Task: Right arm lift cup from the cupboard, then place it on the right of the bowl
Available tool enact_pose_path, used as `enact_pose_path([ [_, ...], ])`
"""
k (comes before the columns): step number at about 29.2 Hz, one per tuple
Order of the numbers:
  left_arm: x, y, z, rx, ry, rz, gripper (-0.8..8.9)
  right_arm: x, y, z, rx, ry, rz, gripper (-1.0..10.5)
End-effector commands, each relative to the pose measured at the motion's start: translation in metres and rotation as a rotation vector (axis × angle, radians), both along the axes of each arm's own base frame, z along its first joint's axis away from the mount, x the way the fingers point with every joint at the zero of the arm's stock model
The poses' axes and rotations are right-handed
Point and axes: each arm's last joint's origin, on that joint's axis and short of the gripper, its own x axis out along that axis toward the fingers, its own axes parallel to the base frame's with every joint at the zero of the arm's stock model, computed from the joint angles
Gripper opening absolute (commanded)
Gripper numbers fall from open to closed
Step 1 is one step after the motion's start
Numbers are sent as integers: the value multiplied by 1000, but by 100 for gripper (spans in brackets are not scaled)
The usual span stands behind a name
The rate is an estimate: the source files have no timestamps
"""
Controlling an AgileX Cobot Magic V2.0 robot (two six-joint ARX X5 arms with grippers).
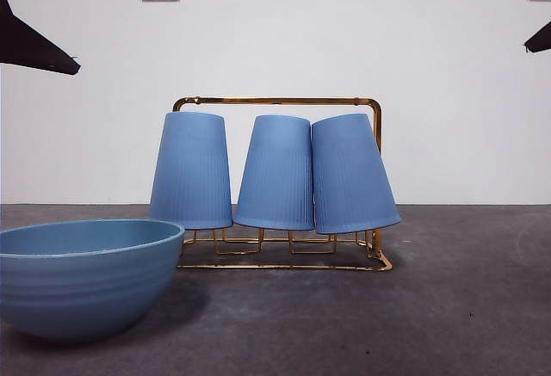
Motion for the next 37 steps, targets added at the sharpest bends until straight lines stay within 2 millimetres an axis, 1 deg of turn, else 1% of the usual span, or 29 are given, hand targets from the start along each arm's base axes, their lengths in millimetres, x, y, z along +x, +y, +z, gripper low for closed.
enact_pose_path([
  [1,1,-1,5,-5,-25,-13,562,9,4,14,-2,29,-17,495],
  [4,1,-1,5,-5,-28,-13,561,22,9,25,-68,89,-34,495],
  [8,2,-2,6,-10,-41,-13,562,44,22,35,-178,155,-18,495],
  [13,2,-2,6,-10,-43,-13,561,73,46,43,-325,210,9,495],
  [18,2,-2,6,-10,-42,-13,561,102,74,51,-452,239,30,495],
  [21,2,-2,6,-10,-43,-13,561,120,92,53,-517,274,59,495],
  [23,2,-2,6,-10,-42,-13,562,135,106,51,-562,303,74,495],
  [26,2,-2,6,-10,-42,-13,562,157,123,45,-599,300,82,495],
  [29,2,-2,6,-9,-42,-13,561,176,134,36,-621,325,82,496],
  [30,2,-2,6,-9,-42,-13,562,183,138,30,-636,337,81,496],
  [33,2,-2,6,-9,-43,-13,562,194,144,15,-665,359,107,496],
  [37,2,-2,6,-6,-44,-7,562,201,150,-1,-703,374,148,496],
])
